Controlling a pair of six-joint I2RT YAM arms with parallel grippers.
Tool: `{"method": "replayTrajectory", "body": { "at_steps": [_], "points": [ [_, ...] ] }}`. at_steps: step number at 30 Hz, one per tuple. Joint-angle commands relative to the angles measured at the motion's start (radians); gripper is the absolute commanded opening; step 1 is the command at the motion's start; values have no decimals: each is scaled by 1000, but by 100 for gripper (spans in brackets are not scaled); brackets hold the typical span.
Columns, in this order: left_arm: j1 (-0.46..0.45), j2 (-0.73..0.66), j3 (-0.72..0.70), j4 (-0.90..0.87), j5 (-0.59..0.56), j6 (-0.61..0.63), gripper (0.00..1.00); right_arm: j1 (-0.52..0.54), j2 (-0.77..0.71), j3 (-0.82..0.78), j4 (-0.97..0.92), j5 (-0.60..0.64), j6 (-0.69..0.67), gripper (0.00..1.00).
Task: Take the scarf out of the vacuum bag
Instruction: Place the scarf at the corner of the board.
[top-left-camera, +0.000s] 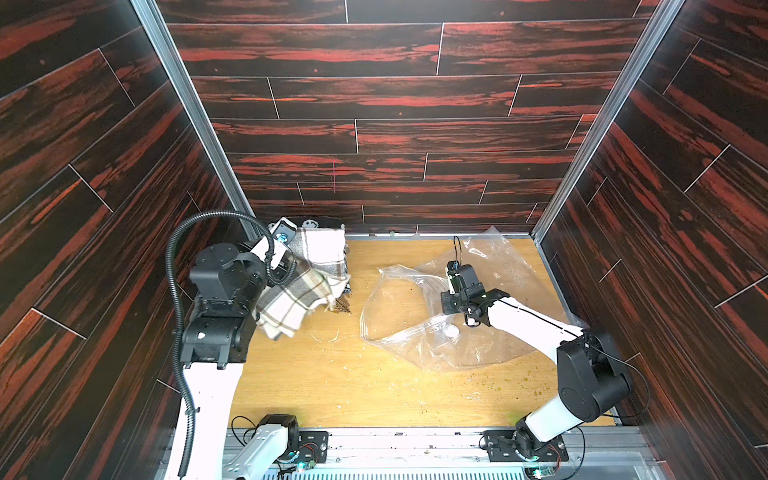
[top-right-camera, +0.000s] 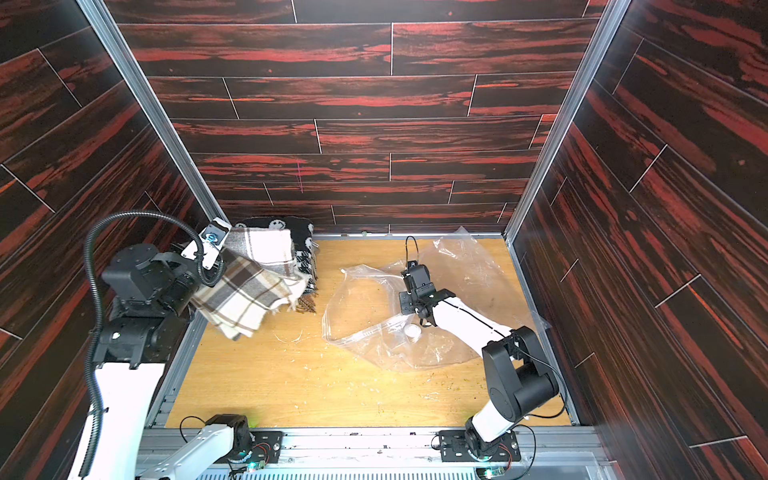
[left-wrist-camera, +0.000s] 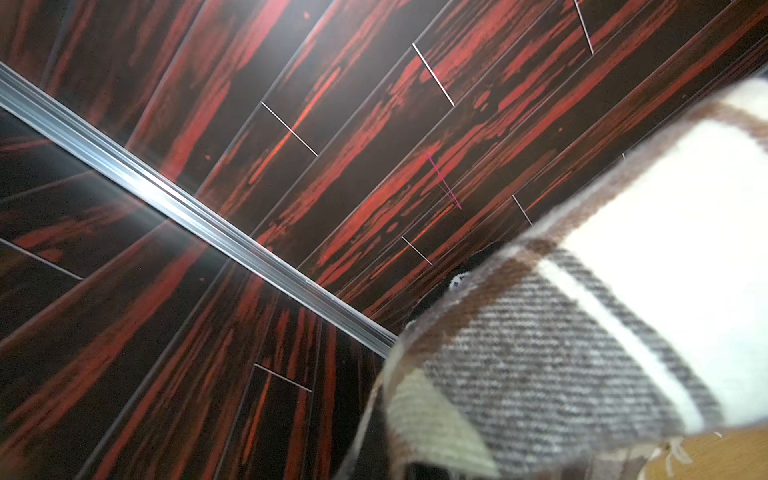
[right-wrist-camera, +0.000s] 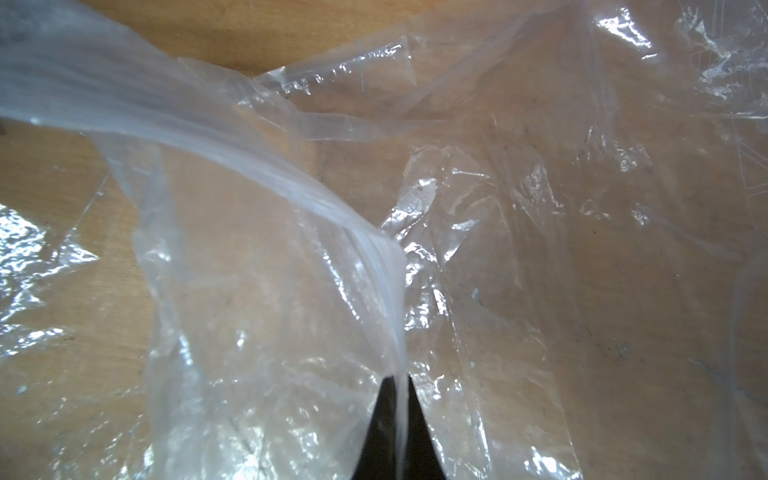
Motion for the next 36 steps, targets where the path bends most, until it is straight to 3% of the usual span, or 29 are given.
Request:
{"method": "replayTrajectory", "body": {
  "at_steps": [1,11,19,24,36],
  "points": [
    [55,7,-21,165,108,-35,0,0,4,1,-1,-6,-10,0],
    [117,115,10,238,125,-80,0,1,7,-3,4,-10,-16,0],
    [149,250,163,145,83,11,0,0,21,9,5,-15,-31,0],
    [165,355,249,149,122,40,0,0,28,23,5,-29,-41,0],
    [168,656,479,147,180,47,0,1,-42,15,47,-199,-30,0]
  ]
}}
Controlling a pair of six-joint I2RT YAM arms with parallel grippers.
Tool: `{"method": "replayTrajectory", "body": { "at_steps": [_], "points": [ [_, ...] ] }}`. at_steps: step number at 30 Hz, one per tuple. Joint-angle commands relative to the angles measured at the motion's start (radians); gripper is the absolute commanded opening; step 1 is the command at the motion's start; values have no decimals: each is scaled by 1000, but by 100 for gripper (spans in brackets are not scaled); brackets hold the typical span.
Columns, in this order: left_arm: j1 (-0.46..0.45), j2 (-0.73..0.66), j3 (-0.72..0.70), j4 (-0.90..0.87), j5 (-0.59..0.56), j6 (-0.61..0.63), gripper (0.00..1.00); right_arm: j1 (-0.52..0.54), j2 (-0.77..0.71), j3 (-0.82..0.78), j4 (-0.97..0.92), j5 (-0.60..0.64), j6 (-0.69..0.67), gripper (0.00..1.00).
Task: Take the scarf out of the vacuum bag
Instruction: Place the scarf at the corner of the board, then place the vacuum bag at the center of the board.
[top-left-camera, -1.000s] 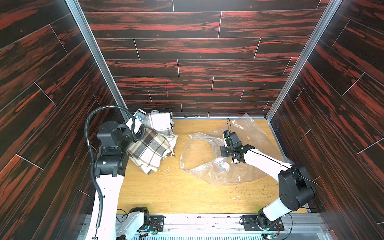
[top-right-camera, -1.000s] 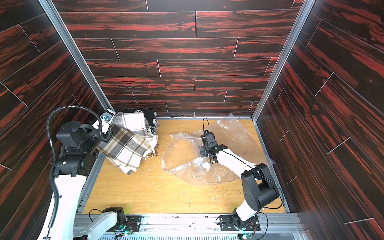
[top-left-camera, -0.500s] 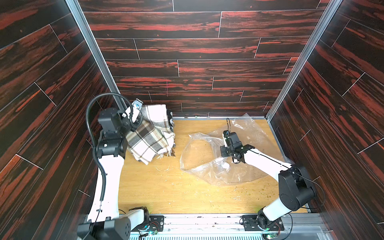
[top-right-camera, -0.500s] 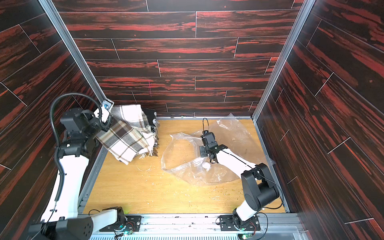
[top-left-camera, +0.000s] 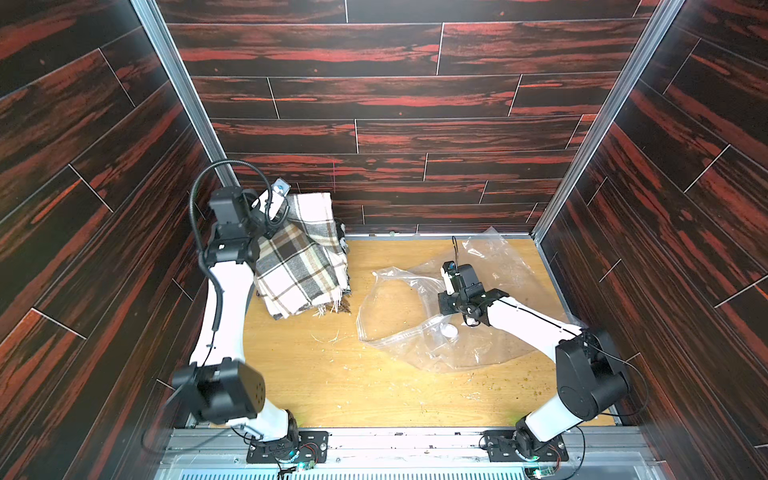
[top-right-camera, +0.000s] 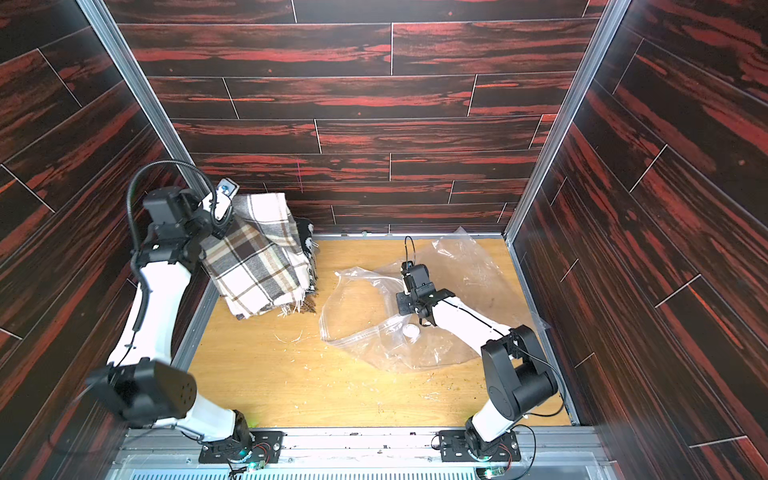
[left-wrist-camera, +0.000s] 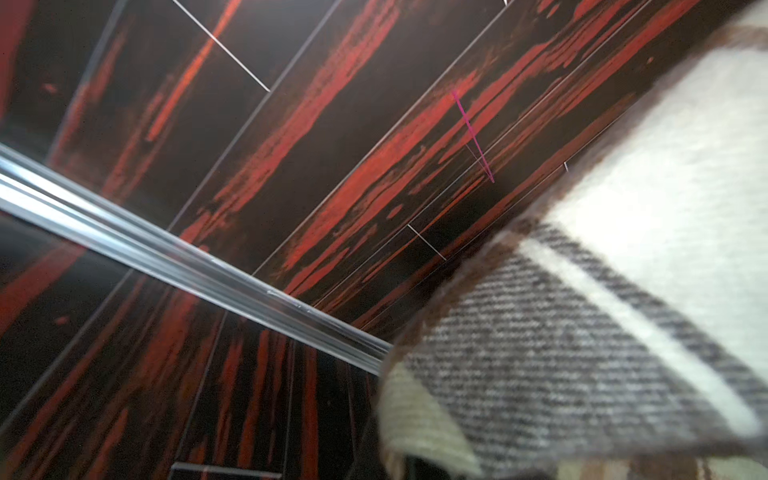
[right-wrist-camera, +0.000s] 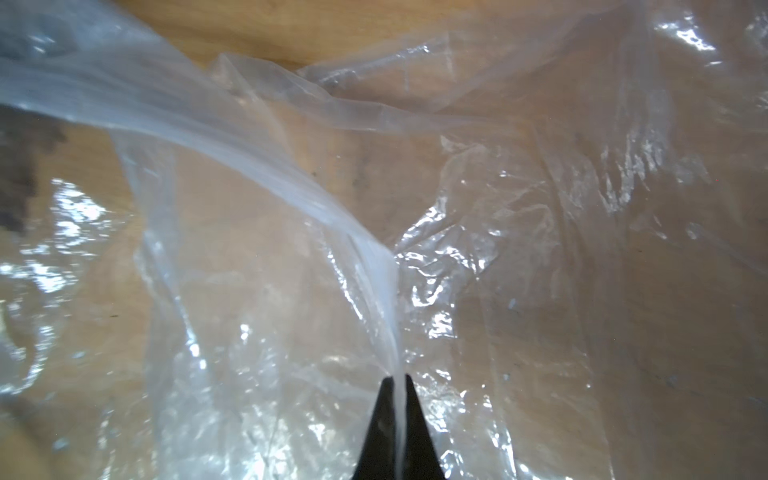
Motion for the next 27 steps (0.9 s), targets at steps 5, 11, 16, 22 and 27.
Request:
{"method": "replayTrajectory", "body": {
  "at_steps": [5,11,16,22,27],
  "points": [
    [7,129,153,46,63,7,0,3,-67,13,43,-163,11,0],
    [6,253,197,84,59,11,0,7,-78,11,49,-182,15,0],
    [6,352,222,142,39,18,0,8,-80,-26,124,-230,17,0],
    [6,478,284,217,45,-31,4,8,-56,-23,180,-241,11,0],
    [7,598,366,269,52,-83,15,8,-11,11,183,-241,8,0]
  ]
}}
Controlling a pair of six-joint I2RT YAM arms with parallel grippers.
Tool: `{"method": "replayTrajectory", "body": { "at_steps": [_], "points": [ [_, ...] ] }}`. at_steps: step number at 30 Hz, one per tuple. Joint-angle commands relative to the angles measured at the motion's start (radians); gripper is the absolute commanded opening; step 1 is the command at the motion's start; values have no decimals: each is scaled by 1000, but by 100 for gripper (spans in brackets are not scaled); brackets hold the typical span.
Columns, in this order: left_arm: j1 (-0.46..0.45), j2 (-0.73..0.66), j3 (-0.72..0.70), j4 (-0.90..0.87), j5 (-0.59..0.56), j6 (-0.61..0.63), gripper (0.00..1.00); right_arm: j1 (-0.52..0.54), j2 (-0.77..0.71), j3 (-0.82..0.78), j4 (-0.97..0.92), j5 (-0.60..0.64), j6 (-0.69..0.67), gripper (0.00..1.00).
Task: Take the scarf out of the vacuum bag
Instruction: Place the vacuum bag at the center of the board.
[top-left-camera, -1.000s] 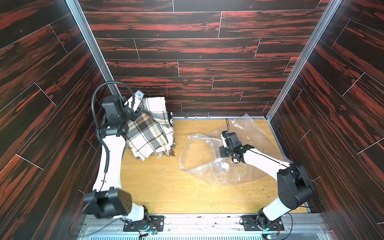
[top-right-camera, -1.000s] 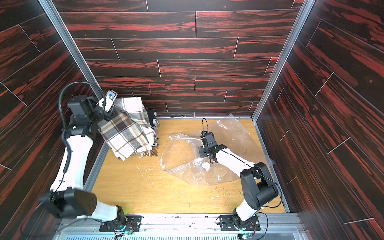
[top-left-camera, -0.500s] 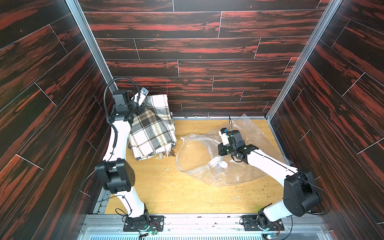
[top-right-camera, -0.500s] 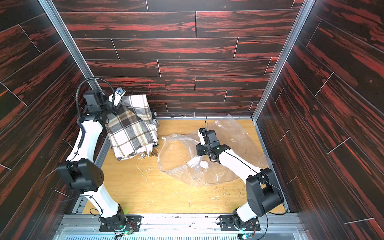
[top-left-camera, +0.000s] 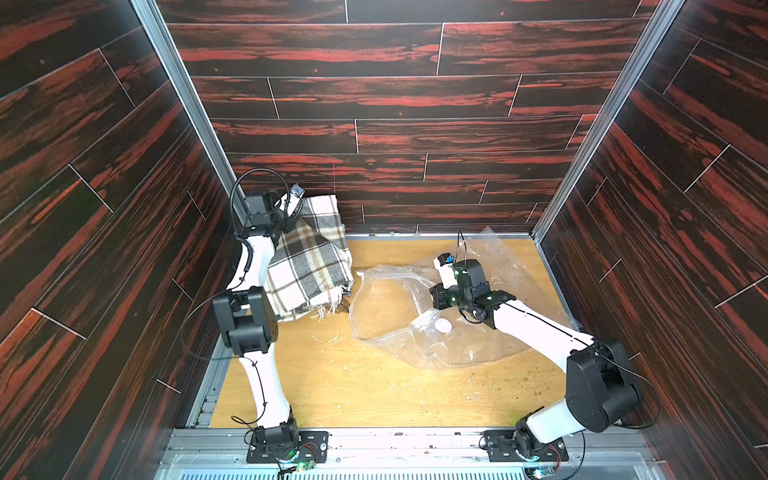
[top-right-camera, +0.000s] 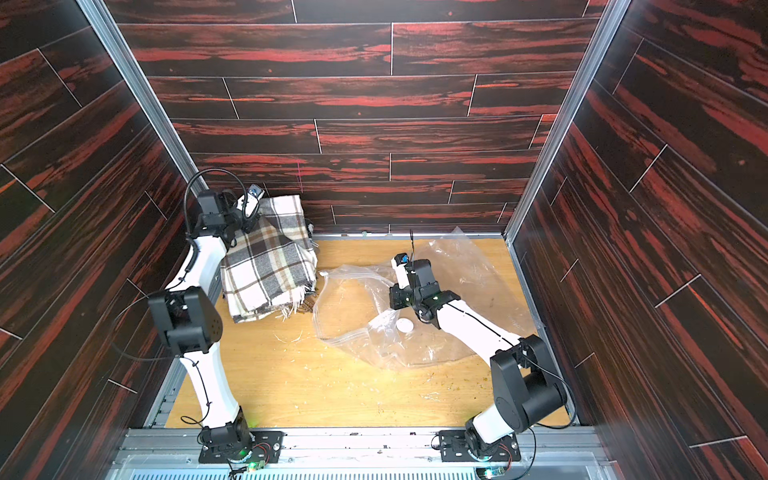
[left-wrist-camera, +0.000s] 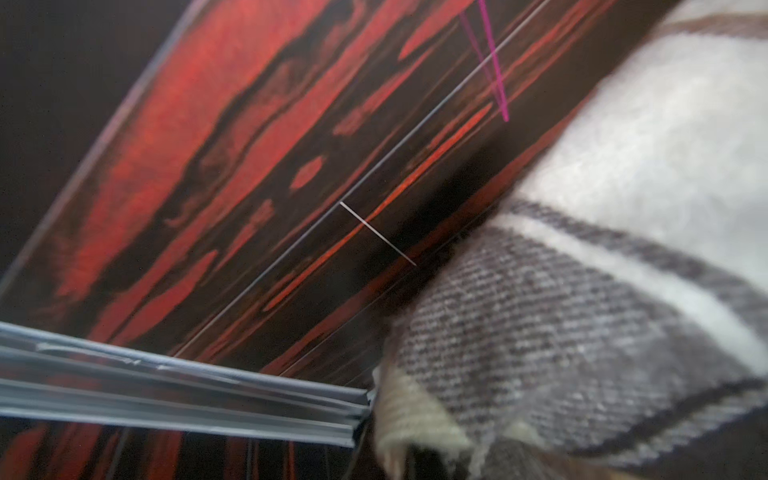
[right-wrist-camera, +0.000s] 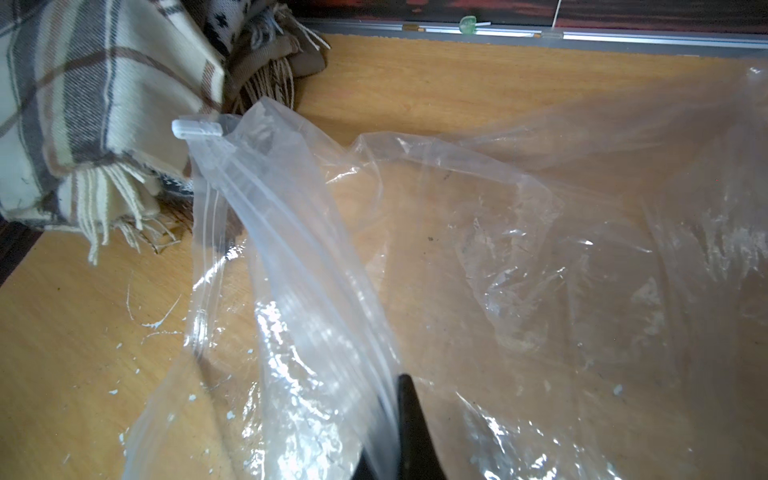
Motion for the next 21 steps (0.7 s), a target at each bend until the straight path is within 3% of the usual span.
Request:
{"method": "replayTrajectory", "body": {
  "at_steps": [1,2,3,4,11,21],
  "points": [
    [4,56,80,110,14,-61,35,6,48,33,24,-15,0,0],
    [3,76,89,133,8,-75,56,6,58,37,27,-16,1,0],
    [1,99,93,168,1,-90,94,6,69,39,32,-15,2,0],
    [-1,120,96,202,-11,-101,100,6,80,43,35,-15,2,0],
    [-12,252,202,146,-7,-125,100,6,120,74,34,-3,7,0],
    [-33,352,175,119,-77,-134,100,5,117,103,-5,57,-16,0]
  ]
}}
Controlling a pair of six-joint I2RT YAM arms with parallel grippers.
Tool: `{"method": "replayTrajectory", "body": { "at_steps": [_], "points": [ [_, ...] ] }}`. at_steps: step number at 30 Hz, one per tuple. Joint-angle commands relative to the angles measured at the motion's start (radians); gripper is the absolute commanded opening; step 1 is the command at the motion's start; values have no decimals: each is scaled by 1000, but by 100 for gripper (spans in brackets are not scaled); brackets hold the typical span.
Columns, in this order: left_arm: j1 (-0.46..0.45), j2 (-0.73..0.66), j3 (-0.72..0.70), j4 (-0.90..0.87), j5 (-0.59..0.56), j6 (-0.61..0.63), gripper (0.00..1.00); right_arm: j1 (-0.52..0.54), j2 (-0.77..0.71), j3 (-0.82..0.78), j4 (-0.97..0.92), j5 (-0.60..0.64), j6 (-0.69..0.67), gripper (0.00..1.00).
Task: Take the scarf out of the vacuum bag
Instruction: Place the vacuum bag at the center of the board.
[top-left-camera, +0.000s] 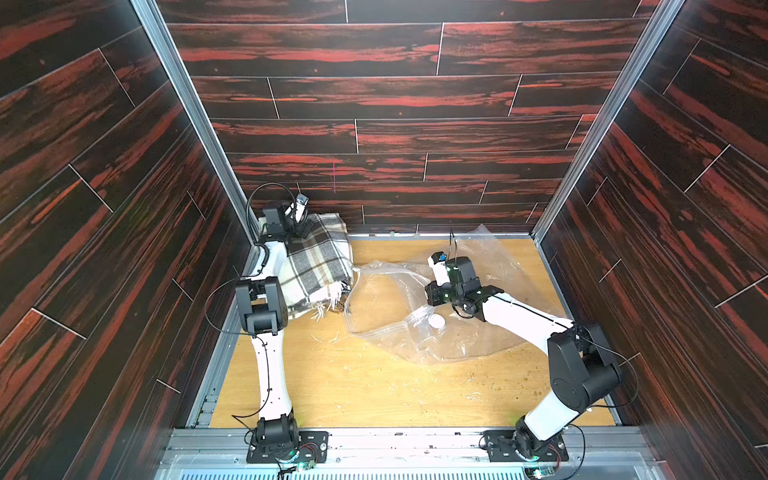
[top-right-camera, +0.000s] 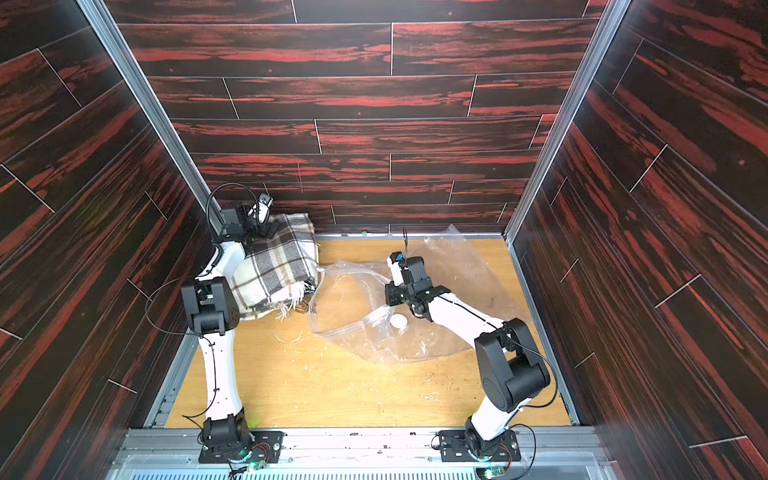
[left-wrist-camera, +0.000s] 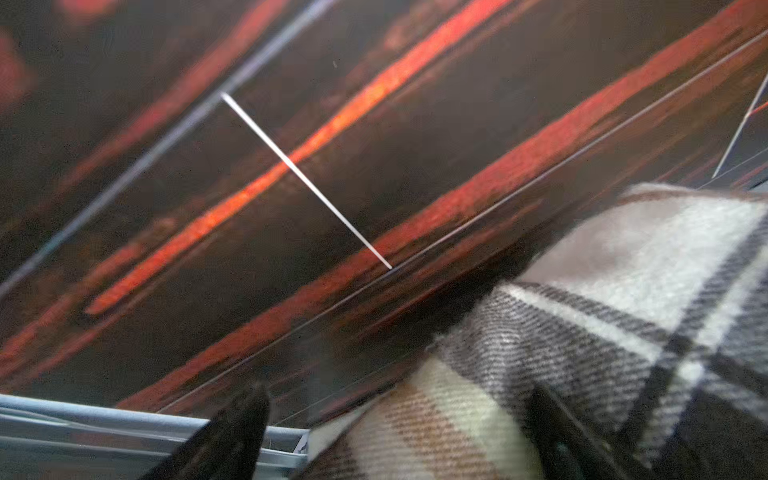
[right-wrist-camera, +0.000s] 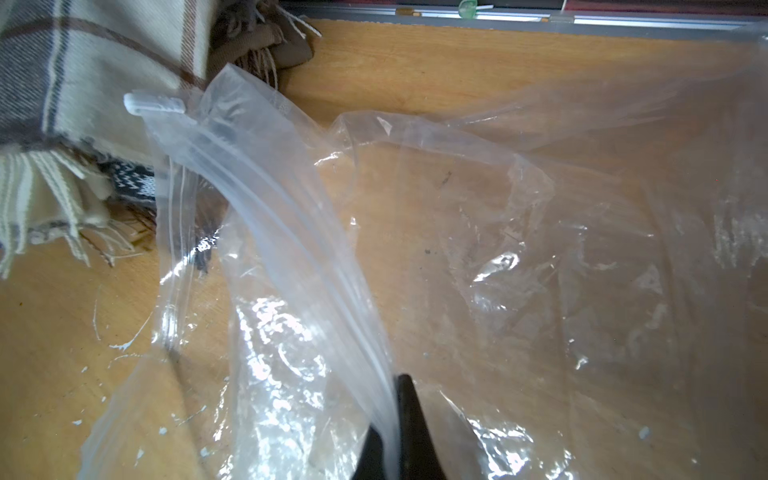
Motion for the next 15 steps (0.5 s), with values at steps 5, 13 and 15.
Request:
{"method": "replayTrajectory", "body": {
  "at_steps": [5,13,15],
  "points": [
    [-41,-56,-86,132,-177,-58,100,6,-23,53,-50,34,-40,0],
    [-86,-185,368,-485,-517,-699,100,17,-120,55,-34,-152,-95,41],
    [-86,-206,456,-639,-408,-789,100,18,-144,50,-28,-221,-99,64]
  ]
}}
